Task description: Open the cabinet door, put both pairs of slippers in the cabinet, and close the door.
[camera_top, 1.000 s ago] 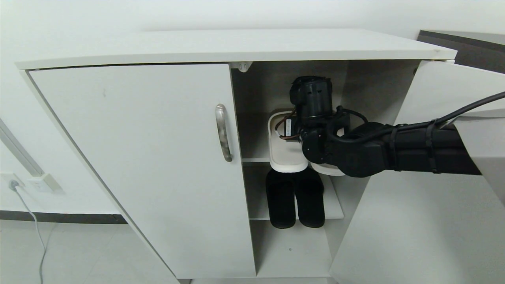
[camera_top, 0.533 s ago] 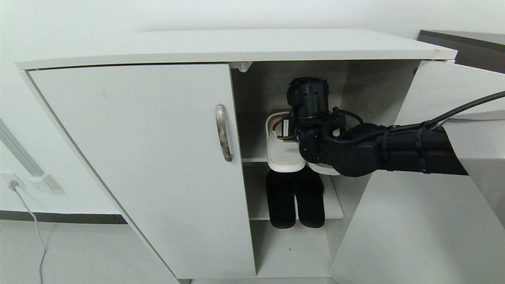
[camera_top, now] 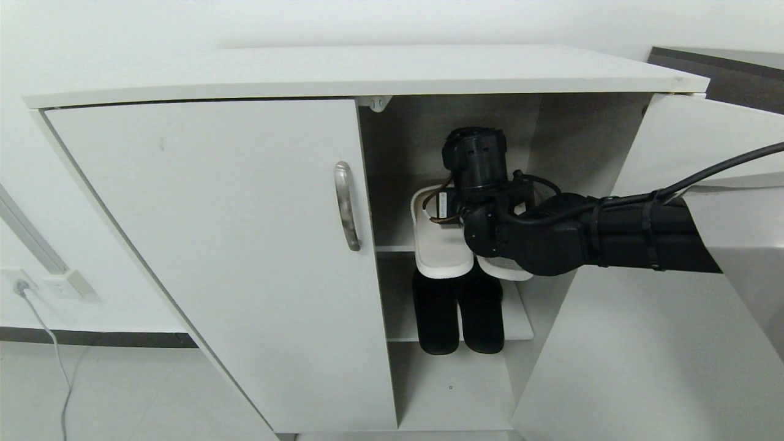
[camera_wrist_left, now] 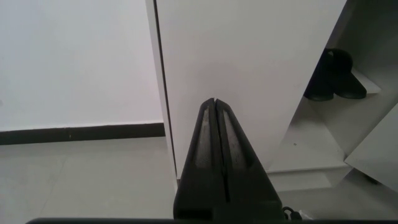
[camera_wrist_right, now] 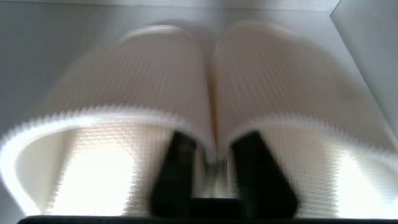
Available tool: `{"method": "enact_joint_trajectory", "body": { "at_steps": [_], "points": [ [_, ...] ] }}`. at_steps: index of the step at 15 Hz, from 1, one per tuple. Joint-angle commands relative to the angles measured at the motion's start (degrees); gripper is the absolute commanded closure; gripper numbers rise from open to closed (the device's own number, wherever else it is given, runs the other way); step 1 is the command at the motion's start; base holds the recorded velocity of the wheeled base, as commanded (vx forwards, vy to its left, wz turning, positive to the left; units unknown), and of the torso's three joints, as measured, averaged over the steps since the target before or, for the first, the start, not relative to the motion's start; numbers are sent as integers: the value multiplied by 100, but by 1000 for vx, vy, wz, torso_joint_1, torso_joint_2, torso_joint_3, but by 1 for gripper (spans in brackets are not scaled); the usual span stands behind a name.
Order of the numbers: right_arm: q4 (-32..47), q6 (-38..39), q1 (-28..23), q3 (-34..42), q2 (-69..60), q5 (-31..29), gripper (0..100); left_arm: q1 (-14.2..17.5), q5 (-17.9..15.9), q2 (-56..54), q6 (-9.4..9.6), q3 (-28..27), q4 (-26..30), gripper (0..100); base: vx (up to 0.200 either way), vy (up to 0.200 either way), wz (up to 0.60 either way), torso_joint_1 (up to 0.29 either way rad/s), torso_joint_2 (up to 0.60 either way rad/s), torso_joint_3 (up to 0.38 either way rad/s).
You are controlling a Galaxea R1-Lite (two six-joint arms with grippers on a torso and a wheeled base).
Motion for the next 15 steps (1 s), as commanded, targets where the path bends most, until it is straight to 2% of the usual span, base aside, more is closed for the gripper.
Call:
{"method": "enact_joint_trajectory", "body": {
  "at_steps": [1,7,11,15],
  "points": [
    [5,-7,35,86,-56,-3,0,1,1,0,0,1,-1,100,0,0,0,0,0,0],
    [-39,2,255,956,-750,-3,0,1,1,0,0,1,-1,100,0,0,0,0,0,0],
    [-109,19,694,2108,-1717,-3,0,1,1,0,0,1,-1,100,0,0,0,0,0,0],
    [-627,2,1116,3479,-2596,129,0,1,1,0,0,1,-1,100,0,0,0,0,0,0]
  ]
}}
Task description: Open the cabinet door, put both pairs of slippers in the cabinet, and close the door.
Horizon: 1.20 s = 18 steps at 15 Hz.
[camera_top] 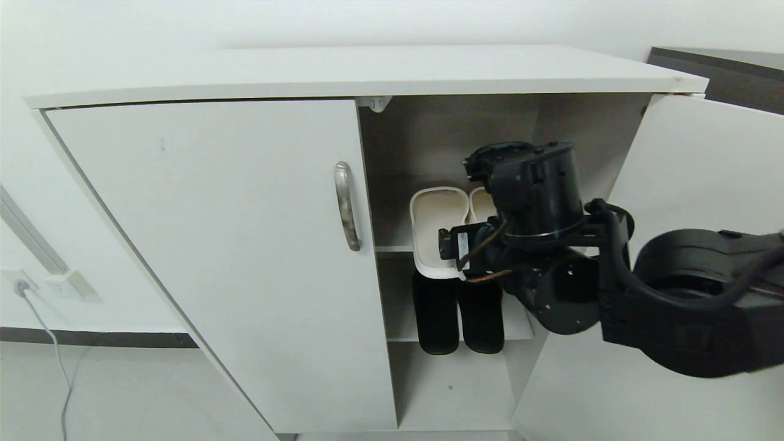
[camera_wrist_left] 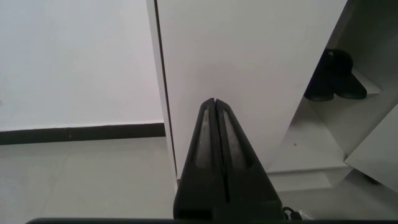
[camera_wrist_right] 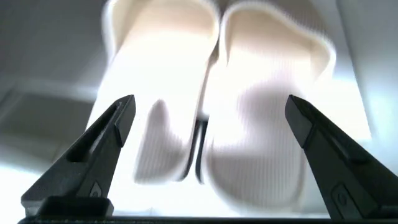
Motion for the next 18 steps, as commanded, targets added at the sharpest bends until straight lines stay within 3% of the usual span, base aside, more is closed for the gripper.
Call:
{"method": "enact_joint_trajectory", "body": {
  "at_steps": [1,5,8,9,15,18],
  "points": [
    [-293,3,174,955,-762,371,0,1,1,0,9,1,-1,100,0,0,0,0,0,0],
    [-1119,-41,209,2212,-1193,889,0,1,1,0,0,1,-1,100,0,0,0,0,0,0],
    [-1260,-50,200,2317,-1105,1091,0,1,1,0,9,1,-1,100,0,0,0,0,0,0],
    [-1269,-41,209,2300,-1061,1135,100,1,1,0,0,1,-1,100,0,0,0,0,0,0],
    [-1313,3,385,2405,-929,1144,100,1,1,0,0,1,-1,100,0,0,0,0,0,0],
    [-1726,-50,402,2590,-868,1135,100,1,1,0,0,1,-1,100,0,0,0,0,0,0]
  ]
}}
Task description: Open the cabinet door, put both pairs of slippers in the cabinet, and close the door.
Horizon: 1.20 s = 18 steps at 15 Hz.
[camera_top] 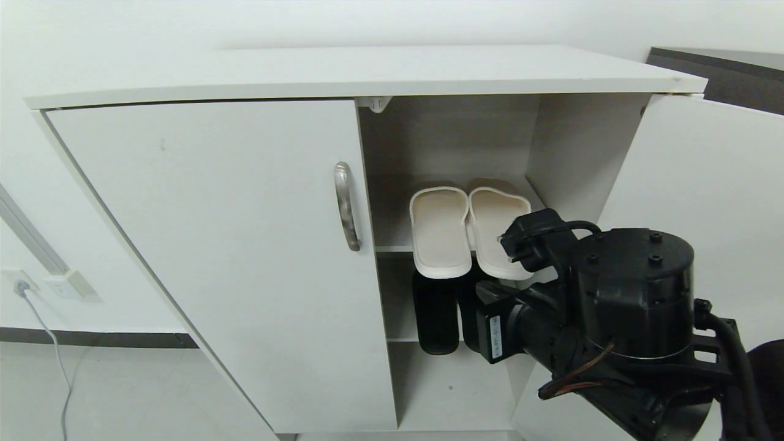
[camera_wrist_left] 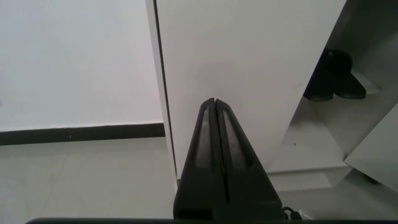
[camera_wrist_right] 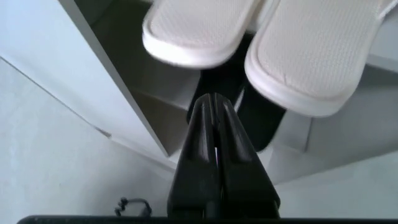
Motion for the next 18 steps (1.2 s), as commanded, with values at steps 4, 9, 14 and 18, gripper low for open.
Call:
{"method": "enact_joint_trajectory", "body": {
  "at_steps": [4,9,14,18],
  "points": [
    [-185,-14,10,108,133,-12,100,1,1,0,0,1,-1,100,0,0,0,0,0,0],
    [-185,-14,10,116,133,-3,100,1,1,9,0,1,-1,100,-160,0,0,6,3,5],
    [-185,-23,-17,178,116,-12,100,1,1,0,0,1,-1,100,-200,0,0,2,4,3],
    [-238,-102,-87,266,116,32,100,1,1,9,0,1,-1,100,-200,0,0,2,1,1]
  ]
}}
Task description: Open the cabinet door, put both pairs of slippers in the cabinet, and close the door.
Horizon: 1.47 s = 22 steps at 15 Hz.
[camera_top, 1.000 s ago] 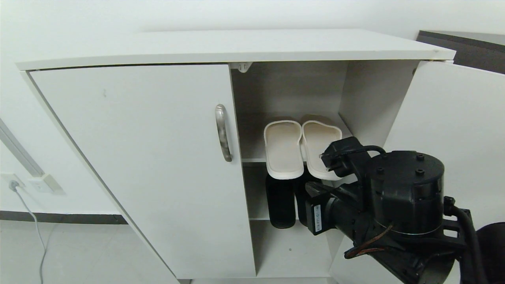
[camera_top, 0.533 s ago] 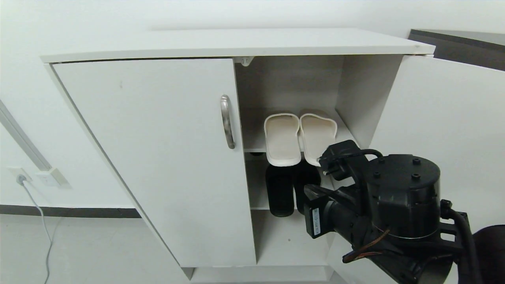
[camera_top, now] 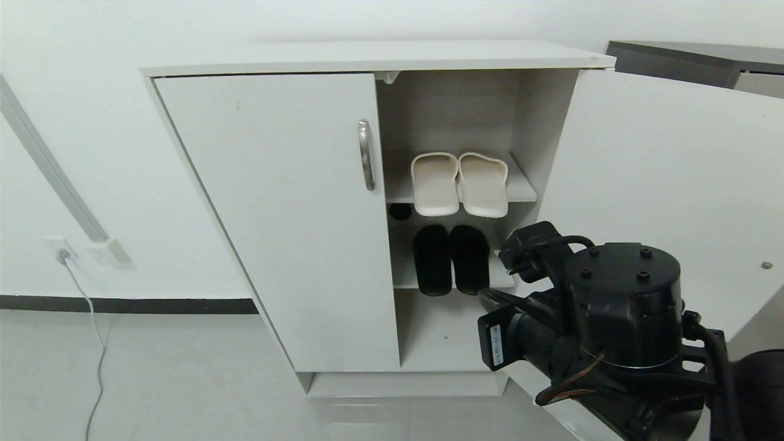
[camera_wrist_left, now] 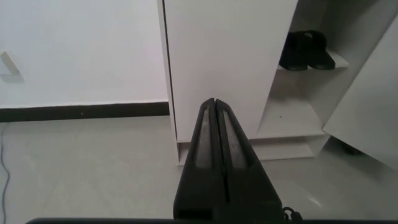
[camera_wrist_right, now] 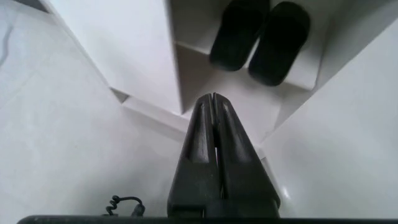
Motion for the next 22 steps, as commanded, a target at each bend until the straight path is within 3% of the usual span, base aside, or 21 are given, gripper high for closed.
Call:
{"method": "enact_joint_trajectory", "body": {
  "at_steps": [1,5,22],
  "points": [
    [-119,-29,-18,75,21,45,100,1,-2,9,0,1,-1,100,-200,0,0,2,2,7],
    [-242,-178,-44,198,39,89,100,1,-2,0,0,1,-1,100,-200,0,0,4,4,2],
    [-251,-178,-44,259,74,89,100,1,-2,0,0,1,-1,100,0,0,0,0,0,0]
  ]
}}
